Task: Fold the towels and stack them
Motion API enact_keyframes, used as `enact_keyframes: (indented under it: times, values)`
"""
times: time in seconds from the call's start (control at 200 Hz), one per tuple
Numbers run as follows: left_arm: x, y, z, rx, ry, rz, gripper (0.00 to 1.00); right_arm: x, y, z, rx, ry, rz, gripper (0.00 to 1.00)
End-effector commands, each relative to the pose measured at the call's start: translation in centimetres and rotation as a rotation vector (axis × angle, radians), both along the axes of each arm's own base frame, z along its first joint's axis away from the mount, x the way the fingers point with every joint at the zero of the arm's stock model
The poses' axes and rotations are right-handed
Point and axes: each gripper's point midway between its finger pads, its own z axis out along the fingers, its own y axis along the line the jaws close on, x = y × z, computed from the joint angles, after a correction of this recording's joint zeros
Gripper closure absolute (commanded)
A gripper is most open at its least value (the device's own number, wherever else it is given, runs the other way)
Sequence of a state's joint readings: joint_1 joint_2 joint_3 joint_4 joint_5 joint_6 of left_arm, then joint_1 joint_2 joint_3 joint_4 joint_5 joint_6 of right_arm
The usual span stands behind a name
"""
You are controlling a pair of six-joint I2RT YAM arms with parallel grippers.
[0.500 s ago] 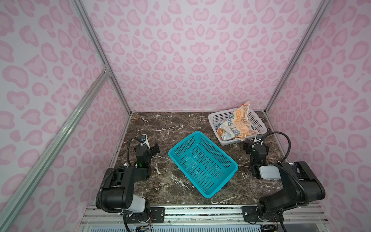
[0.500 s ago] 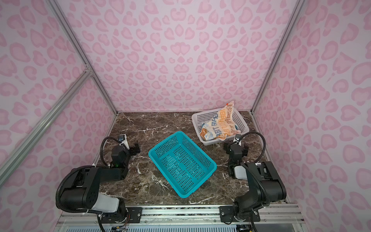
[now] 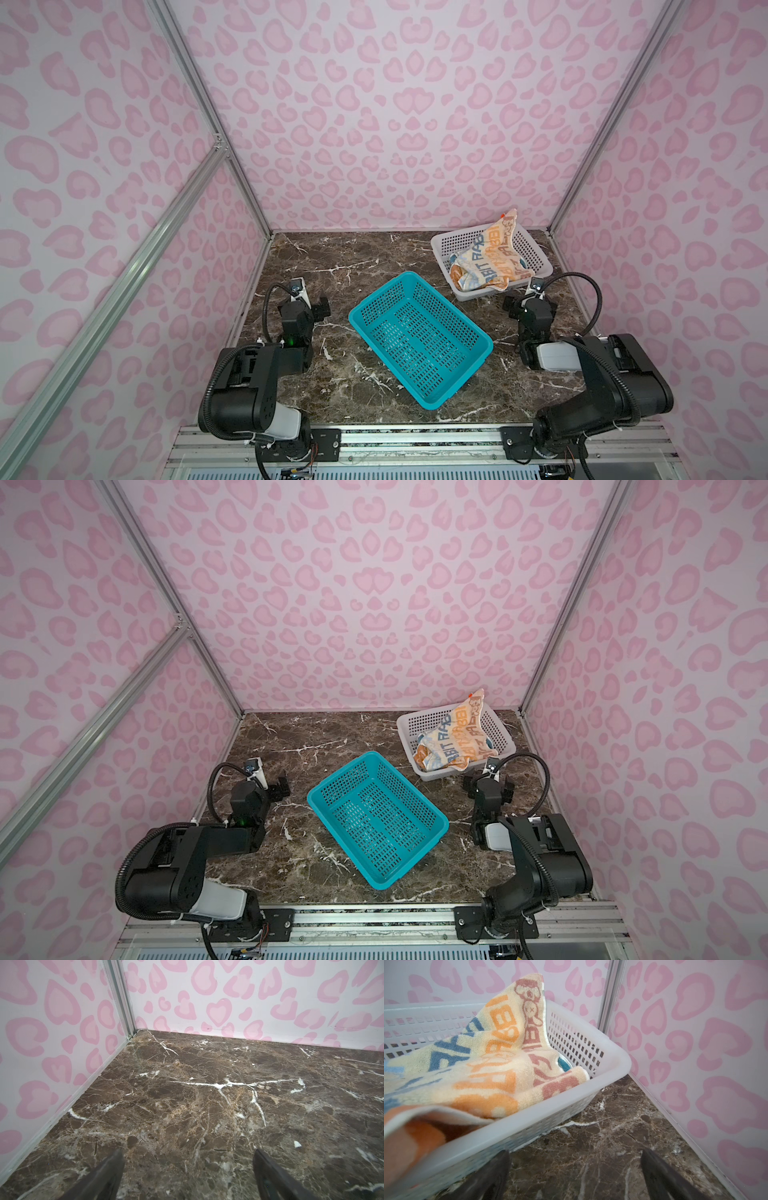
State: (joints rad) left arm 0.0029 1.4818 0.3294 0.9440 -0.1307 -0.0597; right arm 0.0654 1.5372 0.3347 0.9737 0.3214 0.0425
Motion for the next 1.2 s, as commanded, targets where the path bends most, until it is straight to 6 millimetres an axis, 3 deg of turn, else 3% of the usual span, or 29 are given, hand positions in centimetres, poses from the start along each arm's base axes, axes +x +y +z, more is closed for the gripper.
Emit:
enact_keyframes:
  times: [0.0,0.685,0.765,0.91,1.025,1.195]
  values:
    - [0.3,0.0,1.2,0.003,-0.049,0.001,0.03,0.1,0.0,0.1,0.004,-0.005,-0.003,0.00]
    - [0.2,0.0,1.2,0.001,-0.048,0.000,0.03,0.0,0.0,0.1,0.004,-0.005,-0.004,0.00]
    - [0.4,0.5,1.9,-0.004,-0.047,0.029,0.03,0.0,-0.1,0.1,0.001,-0.006,-0.007,0.00]
    - [0.6,2.3,2.6,-0.009,0.028,0.114,0.03,-0.7,-0.4,1.2,0.000,-0.029,-0.038,0.00]
    - [-0.5,4.0,3.6,-0.020,0.017,0.220,0.03,-1.7,-1.1,3.8,-0.053,-0.059,-0.121,0.00]
    - [-1.1,5.8,5.5,-0.073,0.038,0.360,0.03,-3.4,-3.8,6.0,0.016,0.062,-0.339,0.00]
